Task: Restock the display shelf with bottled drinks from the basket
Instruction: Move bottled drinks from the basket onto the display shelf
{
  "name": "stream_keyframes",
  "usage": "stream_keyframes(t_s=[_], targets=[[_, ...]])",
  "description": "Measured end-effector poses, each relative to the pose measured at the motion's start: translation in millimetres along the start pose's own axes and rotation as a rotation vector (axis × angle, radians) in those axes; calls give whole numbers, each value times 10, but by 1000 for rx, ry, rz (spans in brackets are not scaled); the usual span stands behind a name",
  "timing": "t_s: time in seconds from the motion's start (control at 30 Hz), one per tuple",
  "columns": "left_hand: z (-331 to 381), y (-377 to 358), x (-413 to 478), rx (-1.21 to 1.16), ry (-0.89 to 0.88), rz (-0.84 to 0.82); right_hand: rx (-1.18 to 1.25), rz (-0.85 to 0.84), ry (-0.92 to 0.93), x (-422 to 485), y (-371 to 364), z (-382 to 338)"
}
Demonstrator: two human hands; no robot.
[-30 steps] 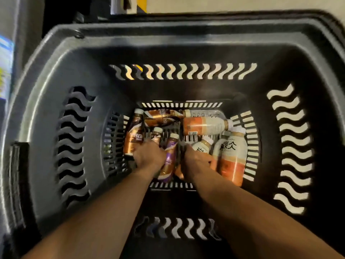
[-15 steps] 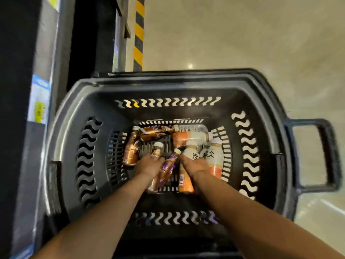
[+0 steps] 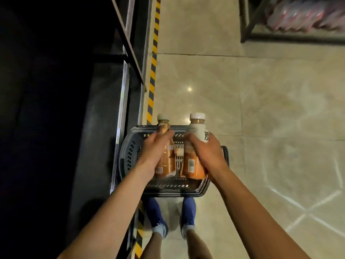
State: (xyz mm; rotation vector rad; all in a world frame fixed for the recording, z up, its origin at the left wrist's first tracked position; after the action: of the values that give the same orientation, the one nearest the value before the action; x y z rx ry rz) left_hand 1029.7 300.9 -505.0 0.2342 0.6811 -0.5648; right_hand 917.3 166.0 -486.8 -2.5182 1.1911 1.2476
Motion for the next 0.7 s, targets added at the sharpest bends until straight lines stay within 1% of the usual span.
stream_keyframes(t_s=[0.1, 0.23, 0.33, 0.43, 0.53, 0.6, 0.7], targets=[[848, -21, -768, -78, -117, -58, 23, -13, 147, -828, 312, -827], [1669, 45, -1739, -181, -266, -94, 36, -99, 310, -1826, 557, -1567], [2121, 237, -2446, -210, -365, -31, 15, -195, 409, -2422, 574, -1933], [2447, 503, -3091, -162, -505, 33, -8, -292, 491, -2905, 465, -2200], [2571, 812, -3666, -207, -617, 151, -33, -435, 561, -3351, 234, -2358], [2558, 1060, -4030, -235, -672, 299, -60, -553, 606, -3660, 4, -2443], [2411, 1438, -4616, -275, -708, 560, -135, -724, 689, -4206, -384, -2508]])
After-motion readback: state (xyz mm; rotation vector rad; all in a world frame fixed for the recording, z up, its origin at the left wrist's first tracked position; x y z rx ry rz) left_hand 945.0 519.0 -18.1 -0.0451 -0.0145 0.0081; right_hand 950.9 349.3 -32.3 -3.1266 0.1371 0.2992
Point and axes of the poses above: each hand's wrist, its own x-axis towards the middle knuckle, its own y-axis out of the back of the hand, z = x × y, the point moved 8 cm from there along x, towards the middle knuckle, and after that the axes turned 8 degrees about -y, right-handed, at the moved point
